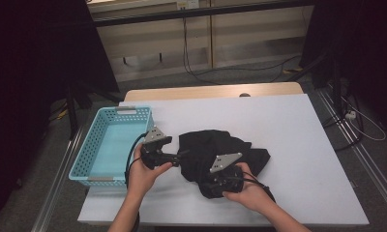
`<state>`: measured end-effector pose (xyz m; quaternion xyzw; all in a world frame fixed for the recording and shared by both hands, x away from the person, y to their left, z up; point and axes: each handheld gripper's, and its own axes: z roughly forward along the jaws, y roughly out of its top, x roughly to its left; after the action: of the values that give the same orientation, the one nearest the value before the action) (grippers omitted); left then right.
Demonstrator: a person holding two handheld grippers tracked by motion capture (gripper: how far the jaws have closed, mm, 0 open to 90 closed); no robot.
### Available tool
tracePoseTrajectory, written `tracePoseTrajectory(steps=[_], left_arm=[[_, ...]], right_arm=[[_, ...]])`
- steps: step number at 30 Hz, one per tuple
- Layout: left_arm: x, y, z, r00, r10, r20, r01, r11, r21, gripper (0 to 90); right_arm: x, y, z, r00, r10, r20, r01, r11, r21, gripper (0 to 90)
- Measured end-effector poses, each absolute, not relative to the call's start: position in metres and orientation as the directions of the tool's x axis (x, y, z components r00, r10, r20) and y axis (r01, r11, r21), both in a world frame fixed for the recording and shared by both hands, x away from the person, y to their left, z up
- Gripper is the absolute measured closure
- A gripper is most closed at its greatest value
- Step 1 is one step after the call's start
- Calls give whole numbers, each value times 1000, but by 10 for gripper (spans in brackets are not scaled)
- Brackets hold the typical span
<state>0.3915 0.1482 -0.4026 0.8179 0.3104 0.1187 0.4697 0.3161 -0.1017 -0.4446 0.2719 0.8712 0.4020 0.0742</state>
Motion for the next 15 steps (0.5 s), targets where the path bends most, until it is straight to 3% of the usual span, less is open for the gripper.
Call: tracePoseTrajectory(steps=[2,6,10,15], left_arm=[[391,148,-403,779,619,-99,398,-366,842,138],[392,148,-403,781,616,-108,402,-362,841,138],[393,146,-404,782,614,-108,404,-367,838,137],[393,144,-404,785,611,-106,401,-371,838,137]], right_arm=[[319,-110,-439,-830,550,88,416,508,754,442],[326,-140,-421,-758,644,97,439,394,808,365],[335,-167,-411,-684,725,77,444,331,832,361],[346,-188,-424,-604,793,78,523,320,790,372]])
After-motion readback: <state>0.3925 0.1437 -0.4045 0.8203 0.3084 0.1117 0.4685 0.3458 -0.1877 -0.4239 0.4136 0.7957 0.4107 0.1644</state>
